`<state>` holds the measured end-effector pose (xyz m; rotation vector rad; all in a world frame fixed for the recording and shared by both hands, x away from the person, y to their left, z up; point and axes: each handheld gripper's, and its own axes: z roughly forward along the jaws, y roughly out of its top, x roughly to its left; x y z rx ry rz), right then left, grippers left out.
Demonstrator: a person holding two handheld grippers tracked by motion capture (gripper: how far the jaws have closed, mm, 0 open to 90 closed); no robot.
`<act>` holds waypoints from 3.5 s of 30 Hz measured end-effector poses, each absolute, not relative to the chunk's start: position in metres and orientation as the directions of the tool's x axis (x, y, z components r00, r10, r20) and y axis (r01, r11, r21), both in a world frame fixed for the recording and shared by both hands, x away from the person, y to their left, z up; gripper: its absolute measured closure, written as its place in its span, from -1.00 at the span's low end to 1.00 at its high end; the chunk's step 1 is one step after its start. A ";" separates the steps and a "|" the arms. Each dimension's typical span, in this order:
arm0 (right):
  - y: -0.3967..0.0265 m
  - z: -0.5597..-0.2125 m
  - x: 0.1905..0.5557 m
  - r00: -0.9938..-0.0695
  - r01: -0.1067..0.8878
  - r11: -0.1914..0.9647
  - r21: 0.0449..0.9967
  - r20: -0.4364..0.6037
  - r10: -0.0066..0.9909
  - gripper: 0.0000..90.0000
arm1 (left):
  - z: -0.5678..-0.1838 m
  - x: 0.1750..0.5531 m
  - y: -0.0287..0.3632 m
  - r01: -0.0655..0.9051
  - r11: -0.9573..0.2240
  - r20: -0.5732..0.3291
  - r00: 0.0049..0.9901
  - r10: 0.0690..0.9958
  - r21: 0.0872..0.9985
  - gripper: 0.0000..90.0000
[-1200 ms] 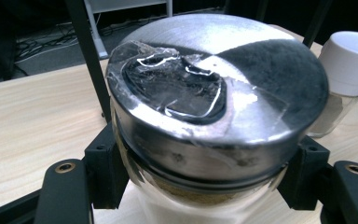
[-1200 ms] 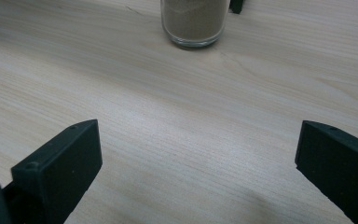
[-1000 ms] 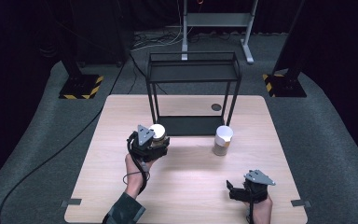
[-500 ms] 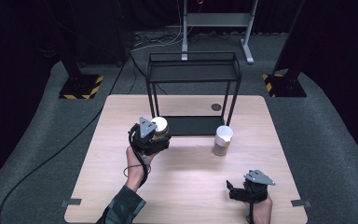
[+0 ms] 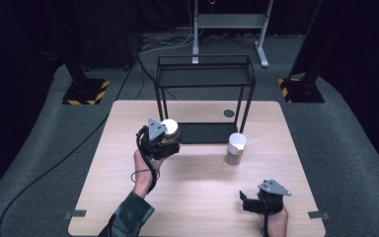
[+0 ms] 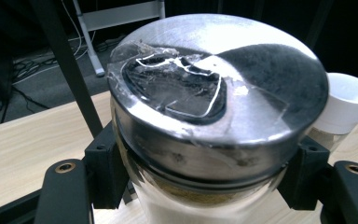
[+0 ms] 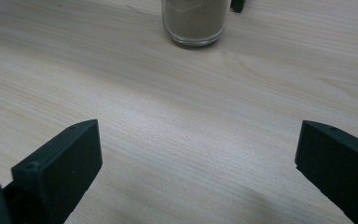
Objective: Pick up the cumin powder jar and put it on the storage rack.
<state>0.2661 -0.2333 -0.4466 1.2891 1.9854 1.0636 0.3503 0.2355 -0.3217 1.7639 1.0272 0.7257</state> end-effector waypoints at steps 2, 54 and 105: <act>-0.233 -0.447 0.266 -0.397 0.492 0.231 0.839 -0.020 0.918 -1.00 | -0.320 0.351 0.236 0.323 -0.208 0.032 0.475 0.880 0.923 -0.31; -0.233 -0.446 0.267 -0.399 0.496 0.232 0.837 -0.018 0.917 -1.00 | -0.264 0.371 0.233 0.267 -0.223 0.055 0.521 0.852 0.938 -0.31; -0.231 -0.444 0.269 -0.400 0.505 0.246 0.828 -0.028 0.916 -1.00 | -0.197 0.390 0.233 0.202 -0.207 0.063 0.552 0.831 0.957 -0.31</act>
